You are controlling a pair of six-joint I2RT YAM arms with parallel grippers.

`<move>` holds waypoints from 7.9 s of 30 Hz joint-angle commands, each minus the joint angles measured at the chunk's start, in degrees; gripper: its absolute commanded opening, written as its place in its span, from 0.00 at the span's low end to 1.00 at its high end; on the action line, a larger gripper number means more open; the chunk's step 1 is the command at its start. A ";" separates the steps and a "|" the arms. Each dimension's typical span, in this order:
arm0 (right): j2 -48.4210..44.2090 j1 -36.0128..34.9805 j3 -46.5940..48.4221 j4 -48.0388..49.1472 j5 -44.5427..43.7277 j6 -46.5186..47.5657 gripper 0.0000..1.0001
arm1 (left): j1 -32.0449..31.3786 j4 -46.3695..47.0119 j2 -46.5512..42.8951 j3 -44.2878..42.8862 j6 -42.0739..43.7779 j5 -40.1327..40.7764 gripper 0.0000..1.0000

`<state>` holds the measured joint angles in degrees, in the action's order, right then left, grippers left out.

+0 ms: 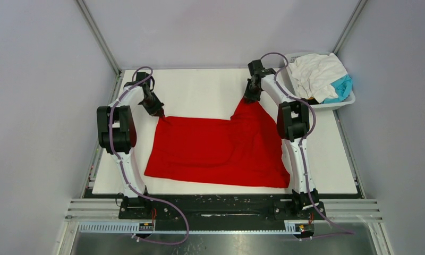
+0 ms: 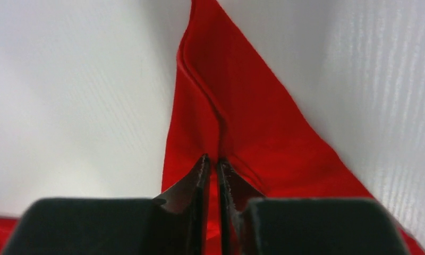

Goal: Fold and stack the t-shirts
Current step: Grab the side of the flattened tshirt furthest away from the robot with both arms, then fold the other side of the tshirt into a rectangle, then rotate the tshirt 90 degrees

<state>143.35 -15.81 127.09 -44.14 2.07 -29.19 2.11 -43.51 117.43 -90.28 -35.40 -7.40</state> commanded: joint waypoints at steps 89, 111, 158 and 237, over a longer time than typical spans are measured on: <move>-62.28 -11.76 -75.87 26.73 -0.60 -8.17 1.00 | -9.21 15.76 -25.05 34.94 -5.95 0.79 0.99; -35.44 3.84 -59.66 29.94 7.01 -19.59 0.99 | -12.09 20.23 -33.27 50.67 -15.22 0.45 0.99; -21.83 -2.82 -31.47 4.05 0.55 -0.73 0.99 | -49.62 29.71 -26.09 47.58 -13.53 -8.94 0.99; -2.09 9.83 15.03 -18.68 -5.52 5.99 0.00 | -57.06 19.56 -20.28 34.72 -19.80 1.53 0.99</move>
<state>139.68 -6.24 135.57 -52.05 2.37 -29.69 -54.65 -20.10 97.58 -56.86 -56.34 -8.32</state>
